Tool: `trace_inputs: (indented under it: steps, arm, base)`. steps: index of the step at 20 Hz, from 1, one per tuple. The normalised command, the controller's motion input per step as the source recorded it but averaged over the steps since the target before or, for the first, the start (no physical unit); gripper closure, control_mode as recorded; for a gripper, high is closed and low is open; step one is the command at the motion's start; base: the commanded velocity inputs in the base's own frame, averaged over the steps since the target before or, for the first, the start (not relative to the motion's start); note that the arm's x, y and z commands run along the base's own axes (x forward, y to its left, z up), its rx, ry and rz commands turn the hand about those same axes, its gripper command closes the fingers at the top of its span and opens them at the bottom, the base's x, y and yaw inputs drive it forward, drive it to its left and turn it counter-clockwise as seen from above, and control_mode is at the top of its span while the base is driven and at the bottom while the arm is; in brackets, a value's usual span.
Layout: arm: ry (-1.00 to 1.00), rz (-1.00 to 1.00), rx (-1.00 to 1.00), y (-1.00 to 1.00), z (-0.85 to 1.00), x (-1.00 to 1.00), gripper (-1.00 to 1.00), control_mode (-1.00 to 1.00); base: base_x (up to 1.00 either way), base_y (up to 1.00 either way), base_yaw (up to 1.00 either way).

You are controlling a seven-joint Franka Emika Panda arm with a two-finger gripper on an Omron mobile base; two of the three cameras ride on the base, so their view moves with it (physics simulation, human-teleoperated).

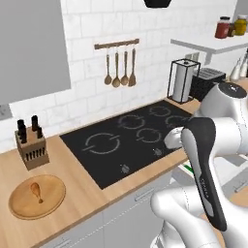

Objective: Pick up the knife from the drawer and place it on the cutting board. Then place the meat from the plate to the cutting board.

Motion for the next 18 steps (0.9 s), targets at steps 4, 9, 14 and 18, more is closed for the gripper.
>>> trace_inputs:
  steps: [4, 9, 14, 18]
  arm:
    - [0.00, 0.00, 0.00, 0.00, 0.00, 0.00, -1.00, 1.00]
    - [0.00, 0.00, 0.00, 0.00, 0.00, 0.00, -1.00, 1.00]
    - [0.00, 0.00, 0.00, 0.00, 0.00, 0.00, -1.00, 1.00]
    - [0.00, 0.00, 0.00, 0.00, 0.00, 0.00, -1.00, 1.00]
  base:
    - [0.03, 0.00, -0.47]
    - [0.16, 0.00, -0.45]
    - [0.07, 0.11, -0.27]
    - [0.16, 0.41, -0.15]
